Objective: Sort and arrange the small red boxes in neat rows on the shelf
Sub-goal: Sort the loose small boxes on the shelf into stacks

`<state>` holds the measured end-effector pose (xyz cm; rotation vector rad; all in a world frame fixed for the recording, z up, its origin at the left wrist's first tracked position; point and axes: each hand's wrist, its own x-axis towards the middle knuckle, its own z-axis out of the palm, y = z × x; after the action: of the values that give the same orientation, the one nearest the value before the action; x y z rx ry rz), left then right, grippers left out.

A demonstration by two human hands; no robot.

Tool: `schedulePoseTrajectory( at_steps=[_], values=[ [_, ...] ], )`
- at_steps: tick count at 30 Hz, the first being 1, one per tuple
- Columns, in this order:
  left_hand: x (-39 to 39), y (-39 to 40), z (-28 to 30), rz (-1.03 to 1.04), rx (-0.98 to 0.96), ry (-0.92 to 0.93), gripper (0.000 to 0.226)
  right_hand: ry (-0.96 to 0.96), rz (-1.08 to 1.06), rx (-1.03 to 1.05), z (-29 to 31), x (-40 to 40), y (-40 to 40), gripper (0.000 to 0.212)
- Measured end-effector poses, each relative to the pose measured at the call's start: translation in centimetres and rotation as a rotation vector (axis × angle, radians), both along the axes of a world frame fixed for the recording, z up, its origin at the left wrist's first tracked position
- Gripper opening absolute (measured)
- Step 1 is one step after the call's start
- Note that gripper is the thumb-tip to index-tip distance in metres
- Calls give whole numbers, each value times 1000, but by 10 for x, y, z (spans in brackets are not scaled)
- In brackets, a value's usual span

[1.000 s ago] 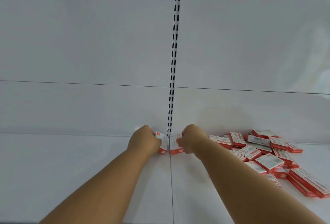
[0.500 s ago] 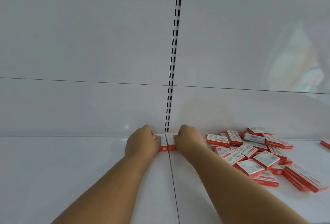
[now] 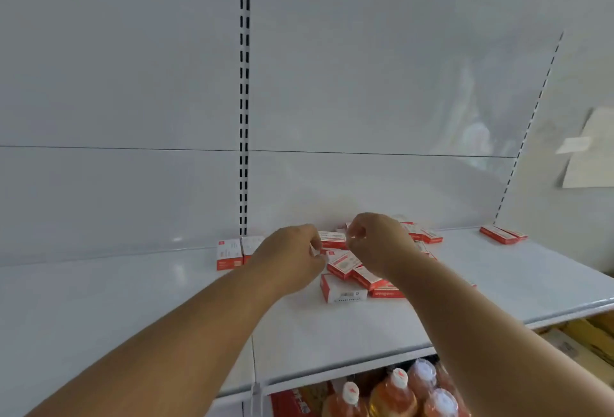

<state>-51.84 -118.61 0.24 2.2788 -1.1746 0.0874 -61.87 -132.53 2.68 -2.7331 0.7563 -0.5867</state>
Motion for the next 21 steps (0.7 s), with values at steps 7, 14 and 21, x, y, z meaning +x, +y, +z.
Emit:
schedulePoseTrajectory(
  at_steps=[7,14,21],
  values=[
    [-24,-43,-1,93,165,-57,36,188,87,33,-10,-31,-49,38],
    [-34,-53,9,216,301,100,26,321,257,-111,-5,-22,-78,46],
    [-45,-54,-2,450,-36,164,18,479,429,-302,-6,3,-95,47]
  ],
)
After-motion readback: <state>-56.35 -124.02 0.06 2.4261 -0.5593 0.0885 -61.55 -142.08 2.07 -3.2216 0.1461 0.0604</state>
